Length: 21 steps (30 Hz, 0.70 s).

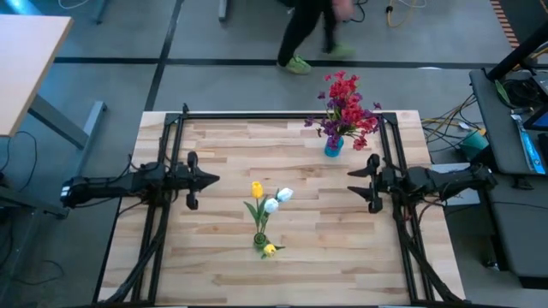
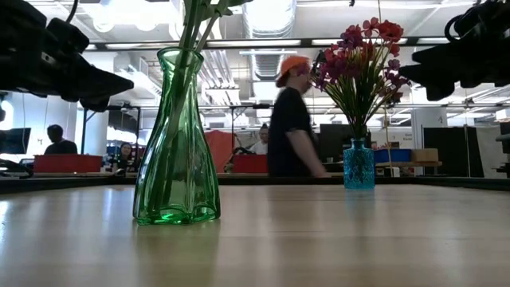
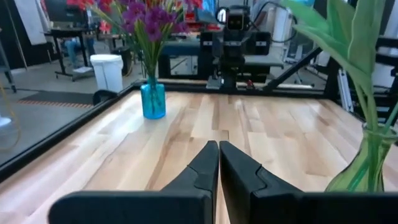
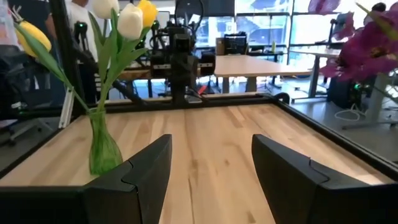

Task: Sort flowers into vase by color
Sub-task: Return to Home Position

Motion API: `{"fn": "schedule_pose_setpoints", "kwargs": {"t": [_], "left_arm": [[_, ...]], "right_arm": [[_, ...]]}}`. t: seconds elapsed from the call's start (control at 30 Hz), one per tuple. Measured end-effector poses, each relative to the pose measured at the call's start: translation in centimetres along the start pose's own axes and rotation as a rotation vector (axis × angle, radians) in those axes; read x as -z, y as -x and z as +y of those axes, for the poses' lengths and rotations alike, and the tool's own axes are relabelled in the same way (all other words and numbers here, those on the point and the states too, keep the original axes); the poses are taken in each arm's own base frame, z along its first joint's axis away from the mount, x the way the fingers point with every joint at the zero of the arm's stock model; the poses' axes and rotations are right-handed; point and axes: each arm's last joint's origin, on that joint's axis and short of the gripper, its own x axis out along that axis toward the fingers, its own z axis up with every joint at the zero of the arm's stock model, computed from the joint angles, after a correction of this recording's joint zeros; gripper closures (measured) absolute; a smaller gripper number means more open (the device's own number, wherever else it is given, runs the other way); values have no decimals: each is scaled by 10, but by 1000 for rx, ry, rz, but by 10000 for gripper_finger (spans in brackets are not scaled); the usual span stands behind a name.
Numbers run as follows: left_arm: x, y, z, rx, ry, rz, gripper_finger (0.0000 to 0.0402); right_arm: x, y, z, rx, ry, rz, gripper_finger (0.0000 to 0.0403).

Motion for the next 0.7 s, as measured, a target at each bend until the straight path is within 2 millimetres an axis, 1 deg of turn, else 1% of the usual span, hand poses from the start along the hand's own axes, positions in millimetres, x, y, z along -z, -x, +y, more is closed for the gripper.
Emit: {"fn": "schedule_pose_setpoints", "kwargs": {"t": [0.7], "left_arm": [[3,-4,0,-7,-3,65,401]], "right_arm": [[2,-1,0,0,-6,17,188]]}}
